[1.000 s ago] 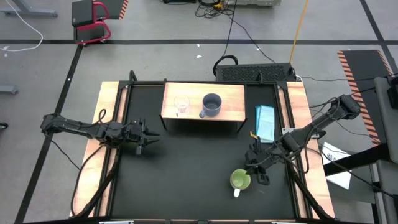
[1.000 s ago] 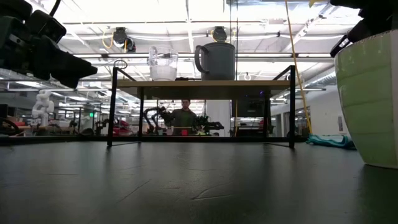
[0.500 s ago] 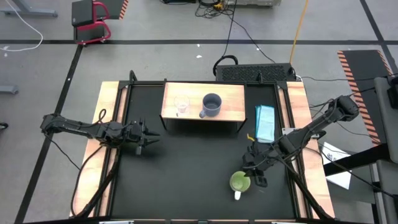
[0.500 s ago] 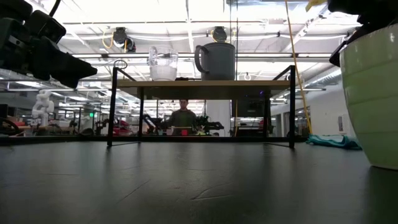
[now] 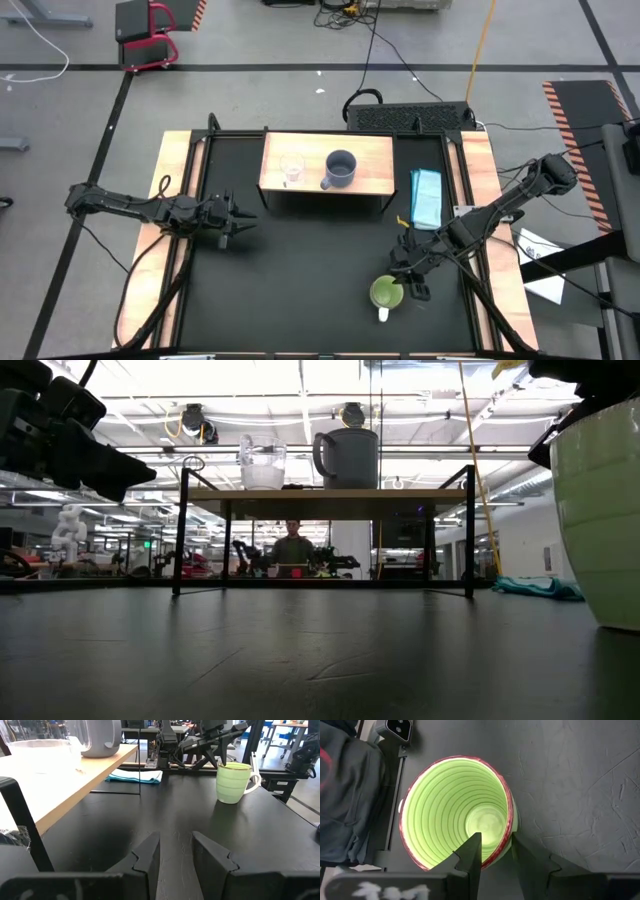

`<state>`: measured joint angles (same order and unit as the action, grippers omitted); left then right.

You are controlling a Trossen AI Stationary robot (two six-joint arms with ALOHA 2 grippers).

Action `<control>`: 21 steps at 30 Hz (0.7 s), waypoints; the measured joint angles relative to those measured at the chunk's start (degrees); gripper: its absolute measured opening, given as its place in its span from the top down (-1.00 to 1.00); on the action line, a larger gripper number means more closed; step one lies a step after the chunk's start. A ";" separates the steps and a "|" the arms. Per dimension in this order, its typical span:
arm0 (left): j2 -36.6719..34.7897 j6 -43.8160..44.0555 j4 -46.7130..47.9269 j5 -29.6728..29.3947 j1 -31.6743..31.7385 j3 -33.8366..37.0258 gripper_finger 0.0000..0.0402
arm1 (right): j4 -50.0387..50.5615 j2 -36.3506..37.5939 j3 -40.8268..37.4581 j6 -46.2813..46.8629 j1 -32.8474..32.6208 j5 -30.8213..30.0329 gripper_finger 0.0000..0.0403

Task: Stack small to large cups/mugs on shelf
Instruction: Put the green mug on the shelf

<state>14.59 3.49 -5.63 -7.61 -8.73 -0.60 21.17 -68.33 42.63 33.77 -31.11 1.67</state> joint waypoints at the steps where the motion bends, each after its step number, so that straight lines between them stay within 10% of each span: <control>1: 0.00 0.00 0.01 -0.01 0.00 0.00 0.44 | 0.02 -0.01 0.00 -0.04 0.00 -0.04 0.50; 21: 0.00 -0.09 1.09 0.00 0.02 0.00 0.44 | 0.20 -0.07 -0.04 -1.54 0.02 -2.00 0.85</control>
<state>14.59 3.40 -4.54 -7.61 -8.71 -0.60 21.37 -68.40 42.59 32.23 -31.09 -0.32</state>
